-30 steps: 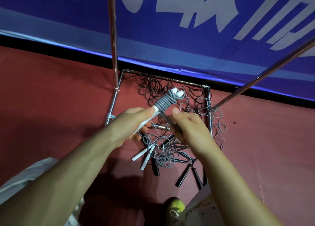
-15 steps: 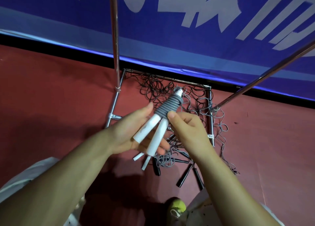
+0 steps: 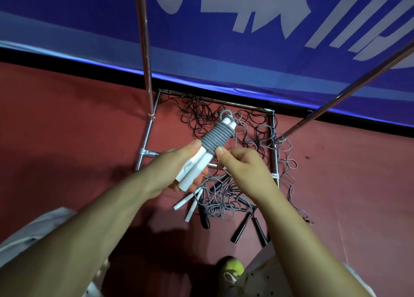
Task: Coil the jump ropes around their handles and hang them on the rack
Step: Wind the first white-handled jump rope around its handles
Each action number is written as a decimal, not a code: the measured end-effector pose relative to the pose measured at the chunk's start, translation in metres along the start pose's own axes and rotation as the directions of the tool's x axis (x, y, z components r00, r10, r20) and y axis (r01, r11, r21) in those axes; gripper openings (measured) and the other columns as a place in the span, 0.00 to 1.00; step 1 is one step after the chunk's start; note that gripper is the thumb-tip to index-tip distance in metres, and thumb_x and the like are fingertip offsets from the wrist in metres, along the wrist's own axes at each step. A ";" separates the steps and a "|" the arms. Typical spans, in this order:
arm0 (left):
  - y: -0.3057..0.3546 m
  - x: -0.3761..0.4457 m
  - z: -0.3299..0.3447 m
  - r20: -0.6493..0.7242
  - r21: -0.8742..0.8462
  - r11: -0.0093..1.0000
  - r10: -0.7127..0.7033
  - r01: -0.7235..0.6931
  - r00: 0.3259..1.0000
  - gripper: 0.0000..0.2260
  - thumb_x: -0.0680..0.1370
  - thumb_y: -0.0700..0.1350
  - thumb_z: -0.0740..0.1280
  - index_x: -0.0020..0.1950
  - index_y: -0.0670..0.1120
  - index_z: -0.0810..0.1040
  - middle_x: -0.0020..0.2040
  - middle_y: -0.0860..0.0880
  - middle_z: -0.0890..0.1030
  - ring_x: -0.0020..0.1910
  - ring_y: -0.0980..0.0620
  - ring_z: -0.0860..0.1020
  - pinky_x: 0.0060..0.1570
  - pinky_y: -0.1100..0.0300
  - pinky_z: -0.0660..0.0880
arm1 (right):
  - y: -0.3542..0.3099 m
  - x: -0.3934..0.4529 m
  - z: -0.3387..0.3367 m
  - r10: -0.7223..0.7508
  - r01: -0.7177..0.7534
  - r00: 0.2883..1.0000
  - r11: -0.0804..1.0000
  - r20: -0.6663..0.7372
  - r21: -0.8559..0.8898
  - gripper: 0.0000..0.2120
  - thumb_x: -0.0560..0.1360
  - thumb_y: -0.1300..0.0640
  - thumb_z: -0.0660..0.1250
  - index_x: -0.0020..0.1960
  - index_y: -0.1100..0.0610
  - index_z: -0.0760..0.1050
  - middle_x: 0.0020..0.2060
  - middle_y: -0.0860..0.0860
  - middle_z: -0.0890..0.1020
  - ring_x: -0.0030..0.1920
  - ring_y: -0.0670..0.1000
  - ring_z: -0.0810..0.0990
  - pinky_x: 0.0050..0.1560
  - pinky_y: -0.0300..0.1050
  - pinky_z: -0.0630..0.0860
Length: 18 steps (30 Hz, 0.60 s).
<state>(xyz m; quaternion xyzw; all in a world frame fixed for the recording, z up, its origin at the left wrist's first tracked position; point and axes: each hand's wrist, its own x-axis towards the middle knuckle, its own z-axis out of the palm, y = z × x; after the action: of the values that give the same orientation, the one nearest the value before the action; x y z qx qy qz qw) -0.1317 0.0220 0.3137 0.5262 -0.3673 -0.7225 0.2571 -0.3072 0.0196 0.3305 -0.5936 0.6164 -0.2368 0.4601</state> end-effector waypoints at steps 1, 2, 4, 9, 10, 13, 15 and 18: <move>0.001 0.002 0.001 -0.030 -0.029 0.999 0.041 -0.041 0.999 0.23 0.72 0.65 0.65 0.44 0.43 0.78 0.32 0.43 0.77 0.27 0.48 0.76 0.24 0.64 0.67 | 0.001 0.001 0.000 0.020 -0.021 1.000 0.997 0.010 0.068 0.29 0.76 0.38 0.60 0.37 0.65 0.77 0.21 0.44 0.65 0.23 0.44 0.61 0.25 0.35 0.58; 0.003 0.001 0.004 -0.047 -0.067 0.996 0.064 -0.067 0.997 0.20 0.75 0.61 0.63 0.44 0.43 0.78 0.31 0.43 0.77 0.26 0.49 0.75 0.23 0.65 0.67 | 0.001 0.001 0.000 0.066 -0.069 0.997 0.990 0.027 0.123 0.31 0.77 0.36 0.57 0.38 0.62 0.80 0.24 0.47 0.68 0.24 0.45 0.62 0.26 0.36 0.59; 0.005 -0.005 0.006 -0.032 -0.117 0.989 0.082 -0.085 0.996 0.19 0.76 0.57 0.59 0.45 0.42 0.77 0.31 0.43 0.76 0.25 0.49 0.74 0.21 0.66 0.67 | 0.001 0.006 -0.002 0.160 -0.168 0.986 0.966 0.057 0.197 0.31 0.81 0.39 0.51 0.38 0.59 0.83 0.27 0.52 0.70 0.25 0.47 0.63 0.27 0.39 0.60; 0.005 -0.005 0.004 0.038 -0.205 0.976 0.081 -0.071 0.996 0.21 0.72 0.58 0.58 0.46 0.41 0.77 0.29 0.44 0.77 0.25 0.49 0.75 0.22 0.64 0.69 | 0.005 0.006 -0.007 0.255 -0.398 0.900 0.811 0.353 0.428 0.21 0.80 0.50 0.59 0.36 0.58 0.82 0.25 0.49 0.72 0.24 0.46 0.67 0.25 0.38 0.68; 0.007 -0.006 0.003 0.059 -0.248 0.967 0.076 -0.059 0.995 0.21 0.72 0.58 0.57 0.47 0.41 0.76 0.29 0.43 0.77 0.25 0.49 0.75 0.22 0.64 0.69 | 0.005 0.006 -0.009 0.261 -0.441 0.874 0.779 0.409 0.446 0.19 0.77 0.50 0.62 0.35 0.58 0.82 0.26 0.49 0.72 0.25 0.45 0.69 0.27 0.38 0.72; 0.005 -0.005 -0.001 0.124 -0.283 0.958 0.086 -0.048 0.989 0.22 0.73 0.60 0.57 0.48 0.42 0.76 0.30 0.43 0.77 0.26 0.48 0.75 0.24 0.62 0.69 | 0.004 0.005 -0.012 0.217 -0.500 0.825 0.712 0.522 0.493 0.12 0.69 0.49 0.66 0.33 0.55 0.83 0.31 0.50 0.74 0.29 0.44 0.73 0.34 0.44 0.80; 0.004 -0.005 -0.004 0.155 -0.263 0.963 0.102 -0.058 0.983 0.23 0.75 0.62 0.58 0.48 0.43 0.77 0.31 0.43 0.77 0.27 0.47 0.75 0.26 0.61 0.68 | 0.006 0.004 -0.012 0.162 -0.480 0.824 0.707 0.542 0.519 0.11 0.69 0.52 0.66 0.32 0.55 0.82 0.31 0.50 0.76 0.31 0.46 0.76 0.38 0.46 0.81; 0.006 -0.007 -0.004 0.195 -0.307 0.950 0.119 -0.054 0.974 0.23 0.73 0.61 0.57 0.47 0.42 0.77 0.31 0.43 0.77 0.27 0.48 0.75 0.25 0.62 0.69 | 0.009 0.003 -0.008 0.079 -0.335 0.876 0.810 0.475 0.482 0.12 0.74 0.52 0.67 0.34 0.55 0.78 0.32 0.51 0.81 0.35 0.48 0.80 0.39 0.43 0.78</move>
<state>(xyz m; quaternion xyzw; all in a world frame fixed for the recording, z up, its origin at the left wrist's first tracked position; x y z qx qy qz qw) -0.1252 0.0230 0.3219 0.3848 -0.3015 -0.8096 0.3251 -0.3182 0.0159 0.3262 -0.4003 0.4662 -0.2128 0.7597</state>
